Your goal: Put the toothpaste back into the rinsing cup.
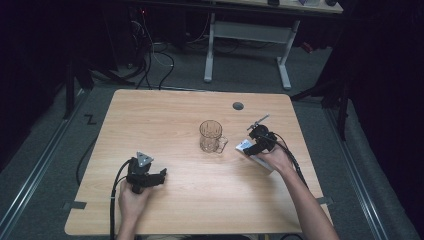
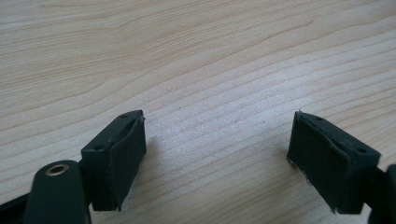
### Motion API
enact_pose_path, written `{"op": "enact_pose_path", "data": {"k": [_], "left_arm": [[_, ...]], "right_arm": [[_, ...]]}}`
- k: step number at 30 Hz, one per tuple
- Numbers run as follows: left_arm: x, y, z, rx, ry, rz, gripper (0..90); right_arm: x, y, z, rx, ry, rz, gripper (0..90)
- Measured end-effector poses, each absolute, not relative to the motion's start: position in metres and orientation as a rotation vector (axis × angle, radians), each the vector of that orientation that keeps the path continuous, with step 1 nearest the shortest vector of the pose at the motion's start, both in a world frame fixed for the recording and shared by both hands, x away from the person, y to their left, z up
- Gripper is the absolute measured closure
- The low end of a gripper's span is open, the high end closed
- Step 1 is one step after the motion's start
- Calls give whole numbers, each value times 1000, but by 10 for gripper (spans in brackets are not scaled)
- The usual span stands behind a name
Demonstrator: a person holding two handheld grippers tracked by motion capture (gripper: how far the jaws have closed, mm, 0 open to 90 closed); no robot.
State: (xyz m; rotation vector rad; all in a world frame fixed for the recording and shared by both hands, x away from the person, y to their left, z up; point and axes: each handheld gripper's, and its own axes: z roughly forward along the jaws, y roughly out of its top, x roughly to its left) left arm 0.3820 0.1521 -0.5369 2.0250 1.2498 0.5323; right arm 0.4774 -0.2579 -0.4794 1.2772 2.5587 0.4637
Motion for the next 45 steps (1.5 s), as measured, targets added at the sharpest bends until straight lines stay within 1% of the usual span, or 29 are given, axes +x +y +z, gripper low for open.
{"op": "enact_pose_path", "data": {"k": [5,11,16,17,24,30,36,37,38,45], "left_arm": [[382,152,-537,2025,1250,532,193],[382,152,-537,2026,1249,532,193],[382,152,-537,2026,1250,532,193],[382,152,-537,2025,1250,532,193],[382,152,-537,2026,1250,533,193],[382,152,-537,2026,1250,533,193],[382,152,-537,2027,1249,533,193],[382,152,-537,2027,1249,533,193],[382,152,-537,2027,1250,533,193],[382,152,-537,2026,1250,533,193]], "right_arm": [[483,-257,-489,1305,2586,418,294],[486,-255,-497,1322,2615,376,327],[488,-255,-497,1311,2630,381,349],[489,-255,-497,1318,2641,396,375],[489,-255,-496,1323,2639,390,409],[487,-250,-492,1281,2645,343,518],[486,-253,-488,1286,2641,353,598],[486,-253,-488,1286,2641,353,598],[486,-255,-487,1292,2644,367,618],[484,-264,-480,1320,2622,424,638]]}}
